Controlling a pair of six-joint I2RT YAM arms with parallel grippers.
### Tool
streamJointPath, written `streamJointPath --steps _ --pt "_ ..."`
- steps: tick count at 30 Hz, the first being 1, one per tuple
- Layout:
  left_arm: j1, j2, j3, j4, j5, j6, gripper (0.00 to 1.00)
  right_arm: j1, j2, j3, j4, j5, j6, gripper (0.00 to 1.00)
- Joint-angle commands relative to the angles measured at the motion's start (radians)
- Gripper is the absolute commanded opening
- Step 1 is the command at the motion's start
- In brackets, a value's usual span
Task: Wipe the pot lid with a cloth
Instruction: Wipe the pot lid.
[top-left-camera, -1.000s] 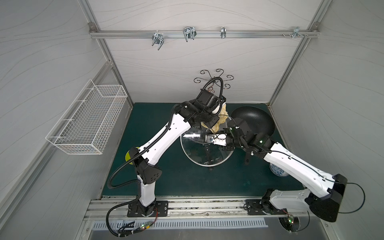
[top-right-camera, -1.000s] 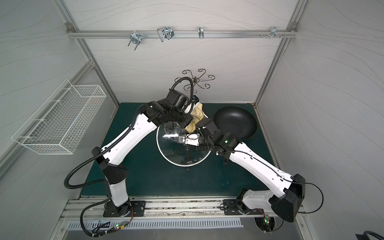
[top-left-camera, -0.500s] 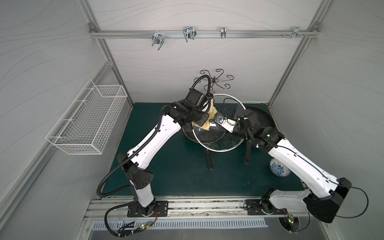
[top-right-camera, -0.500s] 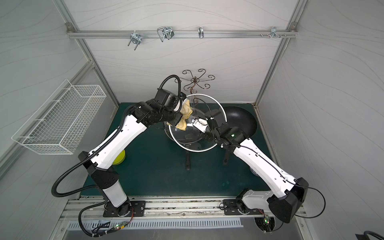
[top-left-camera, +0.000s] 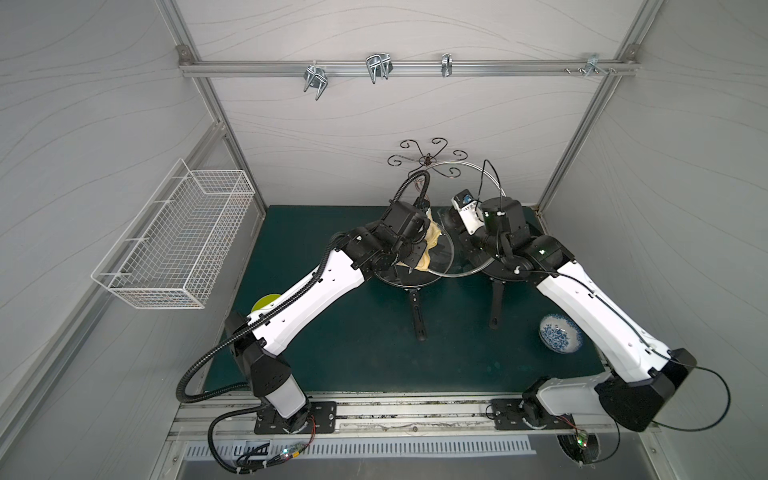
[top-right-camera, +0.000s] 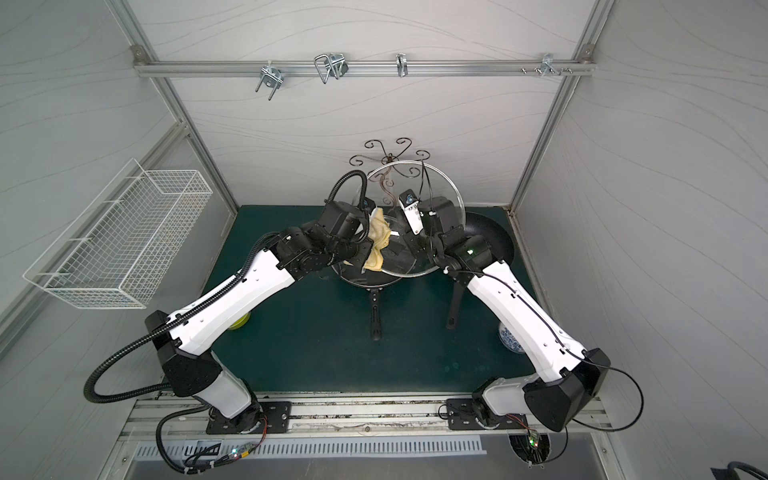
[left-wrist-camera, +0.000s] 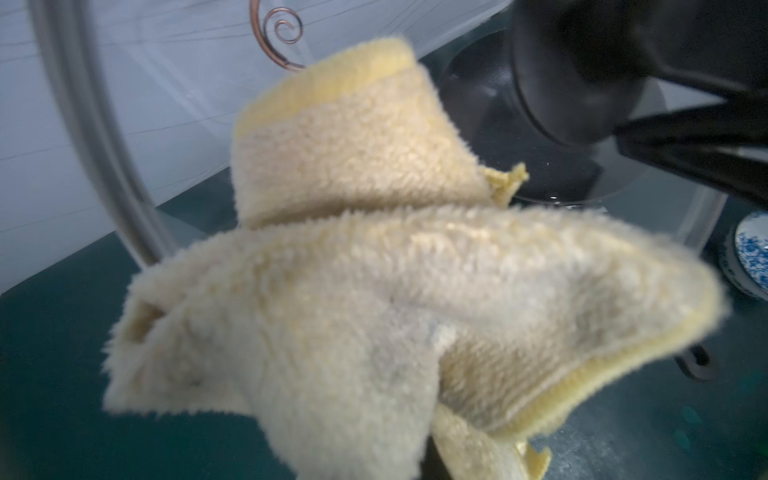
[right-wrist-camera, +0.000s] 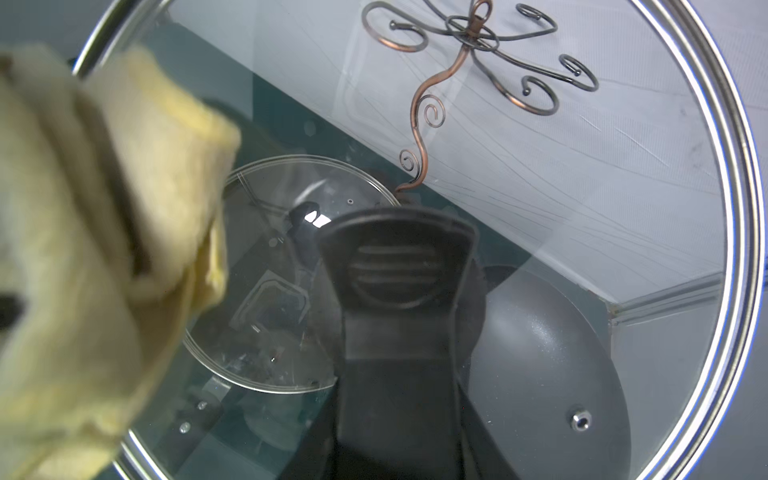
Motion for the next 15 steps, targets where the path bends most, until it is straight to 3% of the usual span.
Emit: streamJointPath --steps 1,8,15 --pt "-0.037 0.032 0.026 0.071 -0.025 -0.038 0.00 -0.009 -0.019 0.079 0.201 -0.027 0.086 0.00" --pt "-0.083 0.101 0.101 0.056 0.043 -0.013 0.00 -0.018 -0.028 0.070 0.217 -0.096 0.126 0.00" --pt "-0.082 0.069 0.064 0.054 0.001 -0.005 0.00 -0.036 -0.063 0.029 0.222 -0.092 0.124 0.00"
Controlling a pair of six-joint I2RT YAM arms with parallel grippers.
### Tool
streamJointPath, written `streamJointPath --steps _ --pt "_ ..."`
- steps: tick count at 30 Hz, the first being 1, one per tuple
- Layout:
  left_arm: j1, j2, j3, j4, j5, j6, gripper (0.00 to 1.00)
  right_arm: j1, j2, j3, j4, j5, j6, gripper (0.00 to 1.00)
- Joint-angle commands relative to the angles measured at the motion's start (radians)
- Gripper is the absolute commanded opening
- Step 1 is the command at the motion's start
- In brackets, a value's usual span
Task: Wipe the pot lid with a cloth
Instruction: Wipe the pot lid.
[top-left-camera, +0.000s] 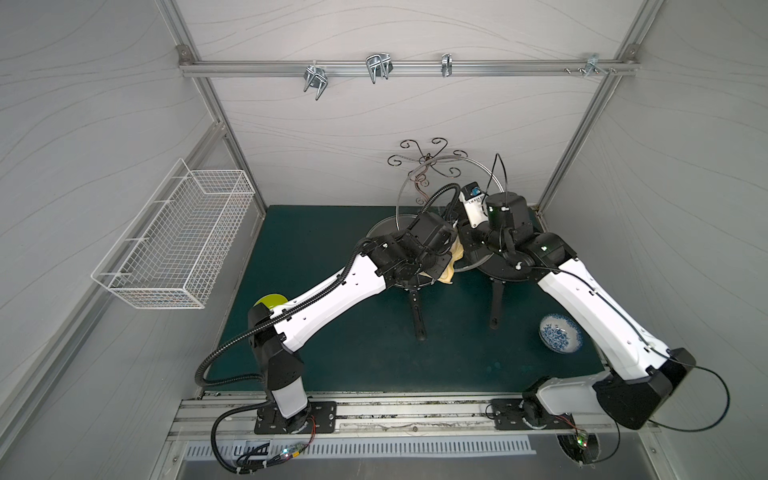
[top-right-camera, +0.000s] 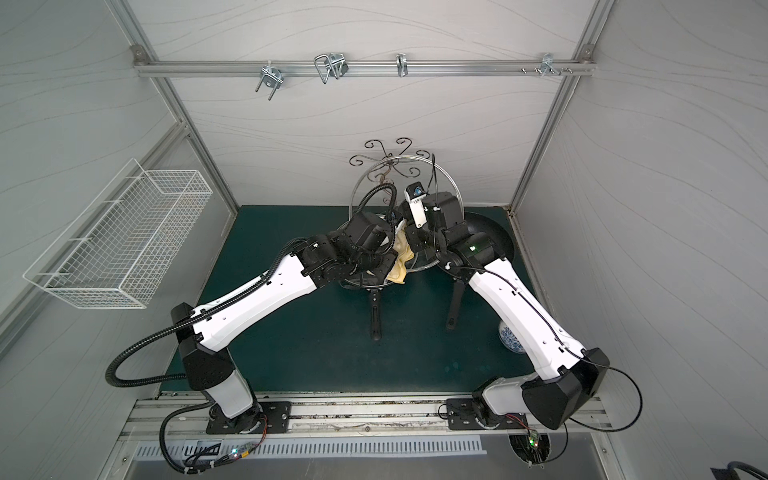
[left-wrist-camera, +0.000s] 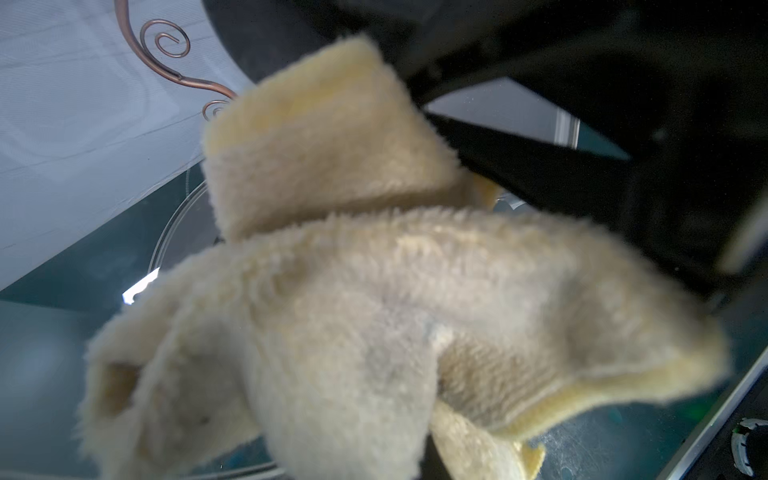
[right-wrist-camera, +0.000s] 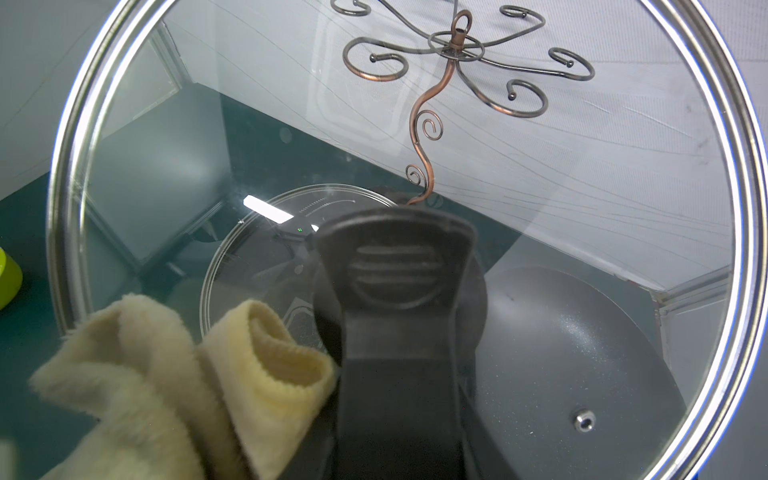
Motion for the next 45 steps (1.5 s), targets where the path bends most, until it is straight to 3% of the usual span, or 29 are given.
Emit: streamJointPath --steps 1,7,16,23,32,41,45 --pt "0.007 -0.027 0.013 0.027 -0.036 0.008 0.00 -0.013 -0.075 0.017 0.194 -0.020 0.023 0.00" --pt "0.041 -0.074 -0.034 0.006 -0.047 0.026 0.00 -0.022 -0.120 -0.048 0.221 -0.058 -0.031 0.00" --pt "0.131 -0.115 -0.061 0.009 0.028 0.012 0.00 -0.020 -0.209 -0.165 0.269 -0.226 -0.268 0.00" --pt "0.198 -0.090 0.000 -0.028 0.097 -0.001 0.00 -0.010 -0.270 -0.229 0.242 -0.289 -0.454 0.00" --pt "0.214 -0.004 0.175 -0.123 0.164 0.062 0.00 0.097 -0.287 -0.261 0.186 -0.203 -0.756 0.00" --pt "0.209 0.134 0.374 -0.275 0.289 0.180 0.00 0.208 -0.250 -0.265 0.183 -0.117 -0.911 0.00" --pt "0.173 0.208 0.477 -0.347 0.275 0.266 0.00 0.239 -0.220 -0.251 0.177 -0.073 -0.933 0.00"
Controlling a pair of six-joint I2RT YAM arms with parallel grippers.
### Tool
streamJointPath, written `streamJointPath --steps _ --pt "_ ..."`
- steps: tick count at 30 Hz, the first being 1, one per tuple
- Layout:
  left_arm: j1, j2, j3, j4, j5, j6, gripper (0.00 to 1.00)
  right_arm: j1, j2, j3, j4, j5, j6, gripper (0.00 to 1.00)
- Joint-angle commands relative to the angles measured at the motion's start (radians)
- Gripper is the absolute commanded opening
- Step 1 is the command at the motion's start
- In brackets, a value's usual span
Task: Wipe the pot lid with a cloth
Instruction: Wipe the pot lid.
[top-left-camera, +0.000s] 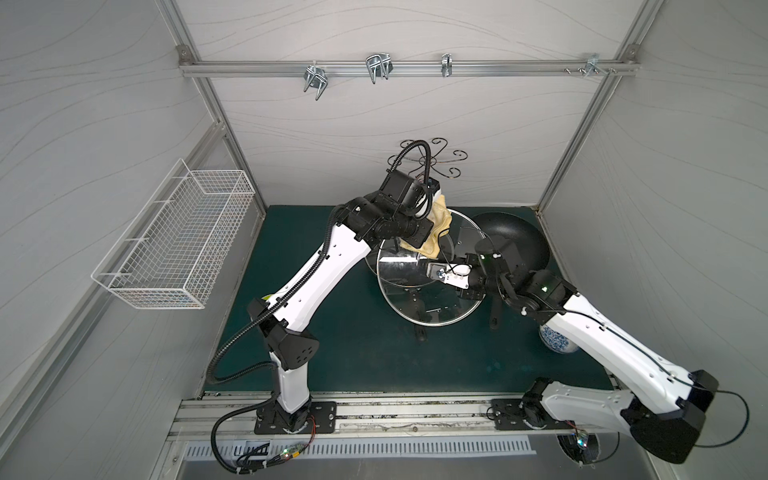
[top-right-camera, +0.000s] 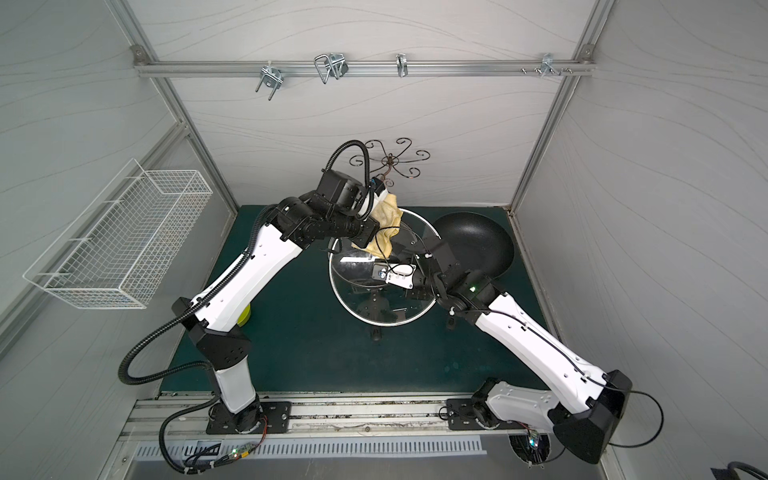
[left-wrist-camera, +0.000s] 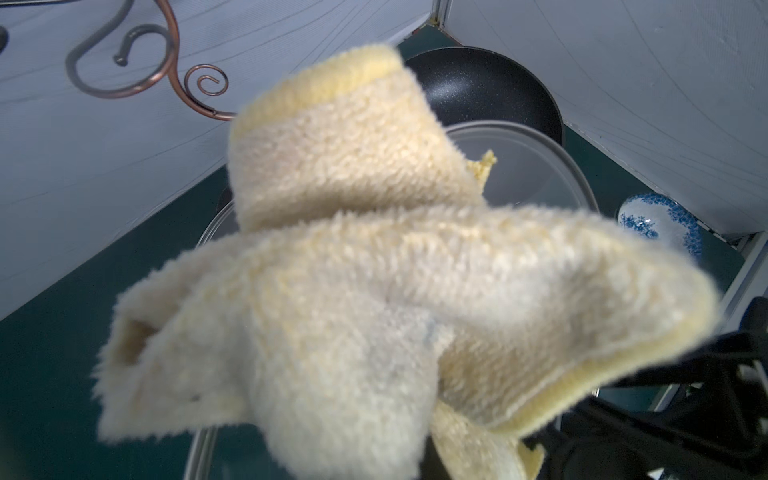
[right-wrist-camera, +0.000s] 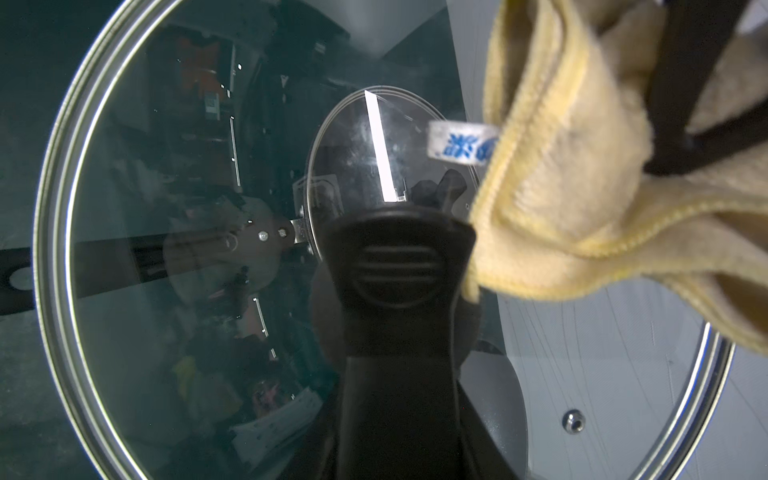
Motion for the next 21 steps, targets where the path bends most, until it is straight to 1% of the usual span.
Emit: streamJointPath --steps 1,6,9,13,15,18,21 --pt "-0.028 0.062 0.064 -0.073 0.005 0.107 0.00 0.033 -0.019 0.060 0.215 -0.001 -0.061 0.00" --pt "-0.069 0.088 0.066 -0.066 0.003 0.132 0.00 0.043 0.005 0.073 0.228 -0.009 -0.070 0.00" --pt "-0.075 0.093 0.064 -0.067 0.000 0.133 0.00 0.042 0.009 0.075 0.240 0.011 -0.077 0.00" --pt "-0.074 0.088 0.062 -0.058 -0.047 0.105 0.00 0.030 0.004 0.075 0.243 0.012 -0.060 0.00" --pt "-0.061 0.080 0.063 -0.051 -0.079 0.068 0.00 0.019 0.001 0.075 0.244 0.003 -0.022 0.00" --pt "-0.029 0.054 0.051 -0.029 -0.081 0.004 0.00 -0.016 -0.010 0.074 0.250 -0.015 0.068 0.00" --pt "-0.001 -0.002 -0.004 0.035 -0.082 -0.040 0.00 -0.068 -0.022 0.071 0.258 -0.042 0.159 0.00"
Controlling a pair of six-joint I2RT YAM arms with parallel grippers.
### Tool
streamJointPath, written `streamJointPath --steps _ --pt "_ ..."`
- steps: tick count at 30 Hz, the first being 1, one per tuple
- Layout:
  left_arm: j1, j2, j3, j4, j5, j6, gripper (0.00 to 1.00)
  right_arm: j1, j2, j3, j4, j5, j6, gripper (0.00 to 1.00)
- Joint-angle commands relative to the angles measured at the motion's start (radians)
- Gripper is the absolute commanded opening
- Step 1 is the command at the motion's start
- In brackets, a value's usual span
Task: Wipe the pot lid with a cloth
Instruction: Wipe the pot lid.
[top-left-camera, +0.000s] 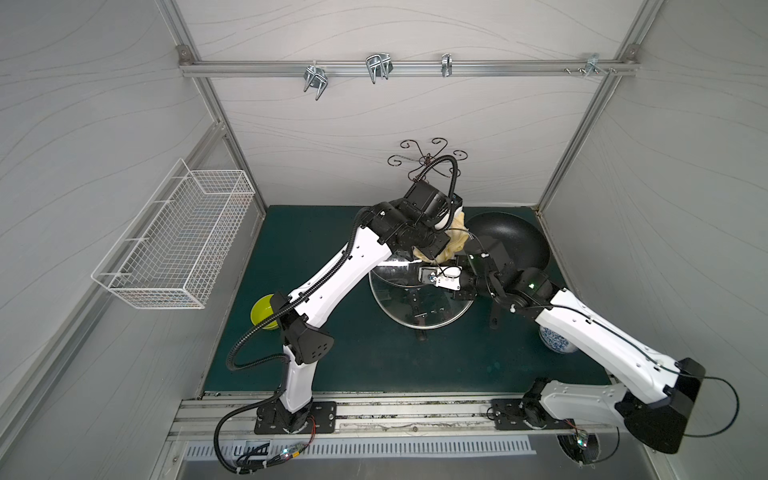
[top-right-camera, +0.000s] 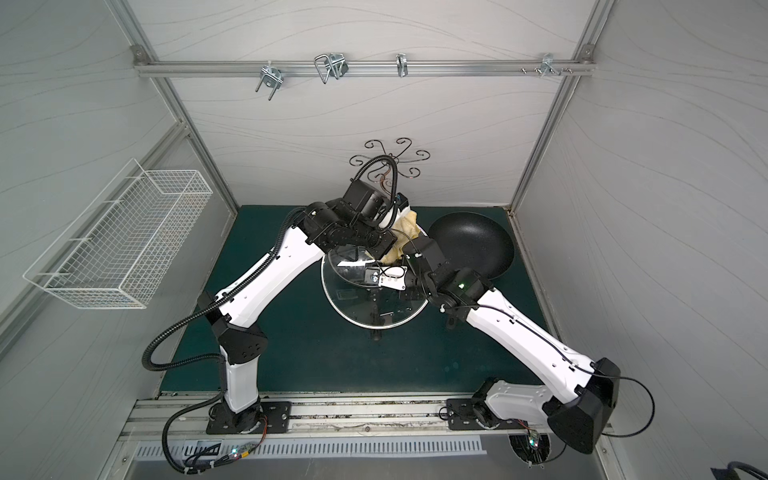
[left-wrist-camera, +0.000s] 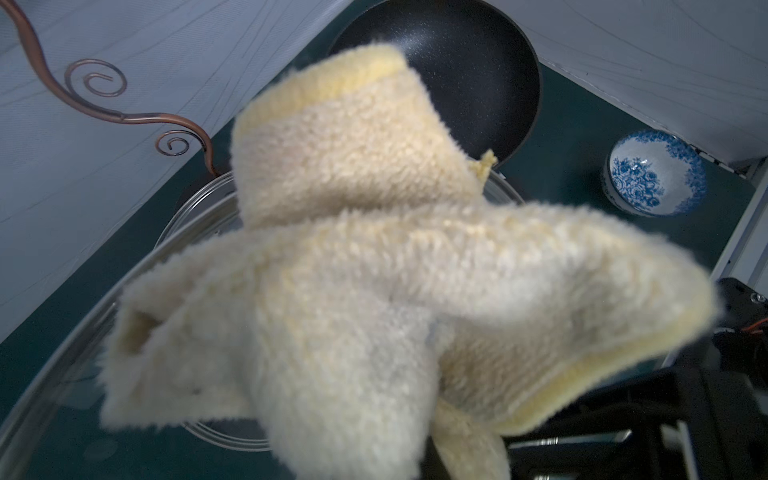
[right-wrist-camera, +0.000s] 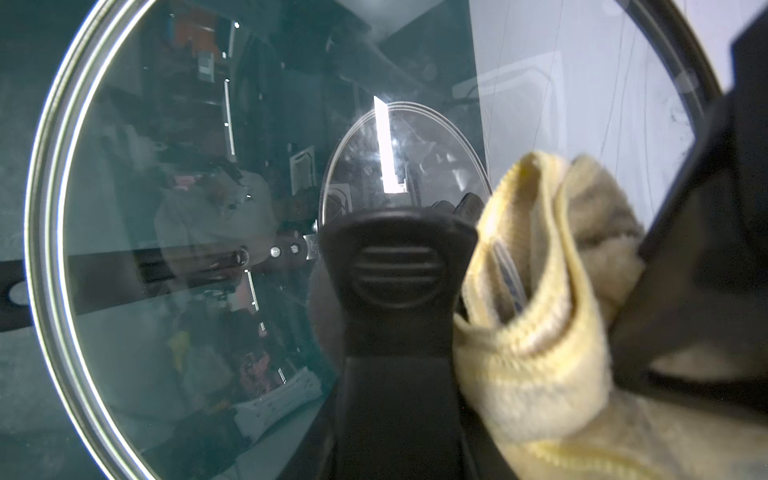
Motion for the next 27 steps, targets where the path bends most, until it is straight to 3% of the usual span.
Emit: streamJointPath --steps 1,6,13,17,21,27 --pt "0.058 -0.086 -0.053 0.076 -0.057 -0.070 0.00 -0.059 -0.070 0.070 0.220 -0.021 0.156 0.00" --pt "0.079 -0.193 -0.210 0.216 -0.033 -0.133 0.00 -0.140 -0.084 0.073 0.229 -0.055 0.303 0.00" --pt "0.074 -0.264 -0.371 0.288 -0.034 -0.156 0.00 -0.196 -0.044 0.142 0.212 0.020 0.560 0.00" --pt "0.032 -0.297 -0.448 0.314 -0.118 -0.142 0.00 -0.224 0.001 0.213 0.184 0.044 0.694 0.00" --pt "-0.025 -0.282 -0.467 0.311 -0.169 -0.115 0.00 -0.249 0.035 0.258 0.172 0.051 0.800 0.00" --pt "-0.091 -0.221 -0.430 0.301 -0.148 -0.105 0.00 -0.269 0.066 0.293 0.163 0.047 0.852 0.00"
